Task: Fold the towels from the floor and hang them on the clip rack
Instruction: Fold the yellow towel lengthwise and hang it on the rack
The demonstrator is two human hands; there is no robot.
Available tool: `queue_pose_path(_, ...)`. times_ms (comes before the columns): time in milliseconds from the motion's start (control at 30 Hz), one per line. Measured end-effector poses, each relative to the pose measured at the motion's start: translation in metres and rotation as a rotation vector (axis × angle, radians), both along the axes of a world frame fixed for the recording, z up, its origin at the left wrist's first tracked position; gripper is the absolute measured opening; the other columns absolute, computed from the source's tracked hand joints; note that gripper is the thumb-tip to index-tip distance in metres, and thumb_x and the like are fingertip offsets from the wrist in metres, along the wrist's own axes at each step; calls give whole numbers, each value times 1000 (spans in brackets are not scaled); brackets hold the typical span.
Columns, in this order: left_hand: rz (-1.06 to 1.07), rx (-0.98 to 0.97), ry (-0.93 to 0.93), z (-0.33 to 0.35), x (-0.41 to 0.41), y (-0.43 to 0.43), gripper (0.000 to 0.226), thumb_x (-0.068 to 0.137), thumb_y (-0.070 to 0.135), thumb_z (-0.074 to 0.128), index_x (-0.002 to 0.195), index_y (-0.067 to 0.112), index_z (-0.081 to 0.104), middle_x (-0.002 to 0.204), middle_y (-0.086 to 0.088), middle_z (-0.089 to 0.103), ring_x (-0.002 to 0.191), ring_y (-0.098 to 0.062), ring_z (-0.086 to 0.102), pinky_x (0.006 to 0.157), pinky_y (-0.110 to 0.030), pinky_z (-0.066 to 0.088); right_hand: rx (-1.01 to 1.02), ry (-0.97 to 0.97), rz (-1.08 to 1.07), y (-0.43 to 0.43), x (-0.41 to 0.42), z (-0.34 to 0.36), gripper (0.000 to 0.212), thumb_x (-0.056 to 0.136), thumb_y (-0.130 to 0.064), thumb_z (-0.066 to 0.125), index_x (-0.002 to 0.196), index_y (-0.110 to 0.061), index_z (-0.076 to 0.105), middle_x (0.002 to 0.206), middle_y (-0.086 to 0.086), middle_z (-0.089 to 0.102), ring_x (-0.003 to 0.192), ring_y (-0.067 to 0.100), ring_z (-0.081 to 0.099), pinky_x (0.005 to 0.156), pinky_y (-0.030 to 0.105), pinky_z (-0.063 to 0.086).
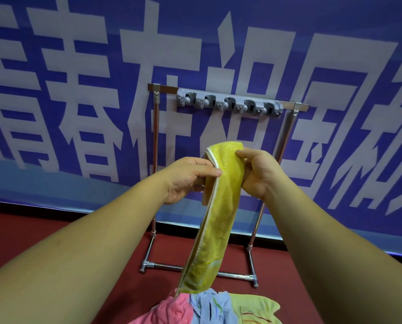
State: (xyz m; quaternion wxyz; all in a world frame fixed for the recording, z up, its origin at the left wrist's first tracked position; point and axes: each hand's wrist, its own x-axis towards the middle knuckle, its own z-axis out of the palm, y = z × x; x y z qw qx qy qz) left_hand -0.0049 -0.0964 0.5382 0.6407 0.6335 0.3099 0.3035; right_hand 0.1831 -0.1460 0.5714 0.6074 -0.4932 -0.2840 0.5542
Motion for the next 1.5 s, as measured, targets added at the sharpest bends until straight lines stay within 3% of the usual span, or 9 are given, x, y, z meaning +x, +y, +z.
queue_pose_path(200, 97, -7, -43, 2, 0, 4, 9, 95, 11, 77, 97, 2, 79, 100, -21, 79, 92, -29, 77, 92, -42, 64, -11, -83, 34, 6, 9, -13, 21, 103, -16, 56, 115, 0, 65, 89, 14, 65, 78, 25, 61, 79, 40, 56)
queue_pose_path(333, 229, -15, 33, -8, 2, 5, 18, 97, 13, 77, 109, 1, 77, 95, -17, 81, 81, -22, 79, 63, -29, 61, -101, -280, 77, 1, 8, -38, 31, 103, -31, 64, 114, -4, 72, 73, 7, 70, 71, 23, 69, 82, 45, 61)
queue_pose_path(467, 317, 10, 7, -19, 5, 8, 17, 97, 19, 77, 107, 6, 79, 99, -19, 81, 96, -36, 80, 82, -45, 66, -117, -384, 225, -11, 0, -66, 48, 97, -51, 70, 114, -7, 77, 95, 12, 79, 87, 26, 75, 89, 43, 62)
queue_pose_path(600, 427, 66, 15, -16, 2, 11, 12, 95, 22, 78, 99, 11, 82, 107, -24, 78, 108, -43, 75, 94, -54, 62, 12, -349, 276, -10, -3, -83, 33, 102, -23, 69, 126, 0, 70, 120, 17, 77, 113, 32, 74, 101, 44, 59)
queue_pose_path(833, 487, 132, 94, 1, -15, 25, 13, 96, 23, 75, 95, 10, 80, 110, -23, 76, 105, -41, 76, 93, -60, 63, 45, -599, 130, -1, -9, -83, 25, 109, -25, 56, 110, -6, 73, 89, 10, 70, 77, 24, 63, 71, 39, 58)
queue_pose_path(933, 435, 146, 103, -1, -15, 28, 14, 97, 26, 76, 93, 13, 80, 107, -20, 75, 90, -34, 74, 81, -47, 65, 48, -658, 41, 2, -11, -84, 24, 104, -35, 61, 106, -16, 75, 95, 11, 71, 85, 21, 63, 78, 41, 57)
queue_pose_path(1067, 504, 70, 20, -6, -5, 30, 13, 96, 28, 79, 99, 16, 81, 111, -15, 78, 100, -32, 79, 80, -46, 68, 51, -638, -85, -2, -17, -85, 29, 98, -44, 66, 102, -15, 71, 98, 8, 72, 90, 23, 64, 81, 42, 57)
queue_pose_path(1267, 632, 20, -40, -18, 16, 22, 15, 95, 31, 78, 107, 22, 80, 97, -9, 81, 92, -28, 79, 82, -42, 68, 150, -1075, -92, -7, -36, -80, 41, 92, -57, 69, 102, -21, 54, 90, -3, 61, 73, 12, 54, 59, 30, 40)
queue_pose_path(1500, 655, 47, -7, -11, 18, 11, 7, 88, 32, 82, 86, 31, 75, 98, -5, 81, 93, -25, 80, 86, -47, 67, 220, -1412, -170, 9, -51, -64, 26, 105, -45, 52, 105, -18, 55, 82, -2, 63, 74, 20, 63, 61, 39, 54)
